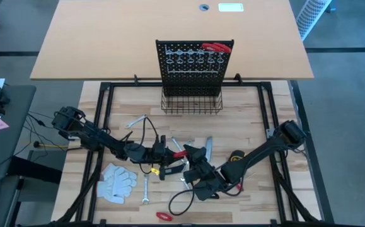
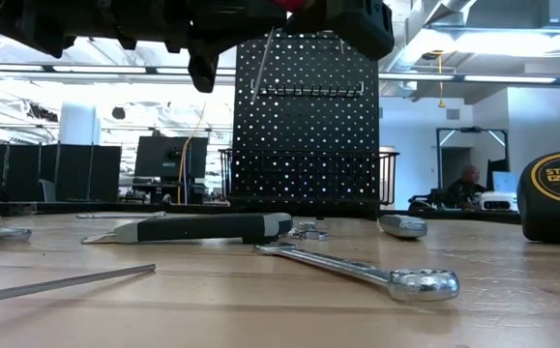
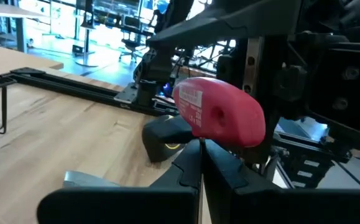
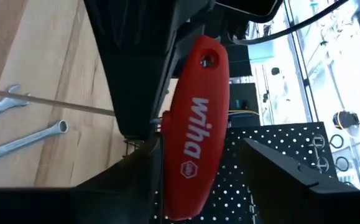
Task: Hang tools onto peg board
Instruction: Hang the red allen wrench on the pegboard
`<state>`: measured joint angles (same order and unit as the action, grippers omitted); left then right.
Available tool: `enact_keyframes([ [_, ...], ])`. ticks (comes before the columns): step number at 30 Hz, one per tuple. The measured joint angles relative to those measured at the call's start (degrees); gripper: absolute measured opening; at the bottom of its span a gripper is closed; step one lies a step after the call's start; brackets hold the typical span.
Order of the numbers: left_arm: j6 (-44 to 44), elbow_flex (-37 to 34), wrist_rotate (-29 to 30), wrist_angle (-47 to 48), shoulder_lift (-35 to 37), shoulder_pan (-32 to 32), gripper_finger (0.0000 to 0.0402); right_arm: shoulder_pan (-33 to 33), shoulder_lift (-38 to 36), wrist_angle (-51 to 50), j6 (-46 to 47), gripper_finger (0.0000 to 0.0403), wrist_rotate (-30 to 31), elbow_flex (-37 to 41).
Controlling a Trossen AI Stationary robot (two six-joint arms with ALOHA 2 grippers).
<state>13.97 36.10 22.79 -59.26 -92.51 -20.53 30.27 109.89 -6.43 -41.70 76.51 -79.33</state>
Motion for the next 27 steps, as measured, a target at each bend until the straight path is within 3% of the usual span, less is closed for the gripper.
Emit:
enact_keyframes([
  [10, 0.0, 0.0, 0.0, -0.4, 0.1, 0.0, 0.0000, 0.5, 0.0, -0.4, 2.1, 0.0098, -0.3, 0.0],
  [13, 0.0, 0.0, 0.0, -0.3, 0.1, 0.0, 0.0006, 0.7, 0.0, -0.8, 4.1, 0.0098, -0.4, 0.0],
  [17, -1.1, 0.0, -0.1, 1.5, 0.1, 0.0, 0.0044, 1.1, 0.0, -1.6, 5.4, 0.0098, -0.3, 0.0],
  [20, -1.1, 0.0, -0.1, 8.3, 2.6, 0.5, 0.0083, 1.1, -0.2, -5.1, 7.7, 0.0098, 0.4, 0.0],
  [27, -1.3, 0.0, 0.2, 36.9, 16.8, 0.4, 0.0147, 1.1, -5.9, -14.0, 12.4, 0.0098, 4.3, 0.0],
])
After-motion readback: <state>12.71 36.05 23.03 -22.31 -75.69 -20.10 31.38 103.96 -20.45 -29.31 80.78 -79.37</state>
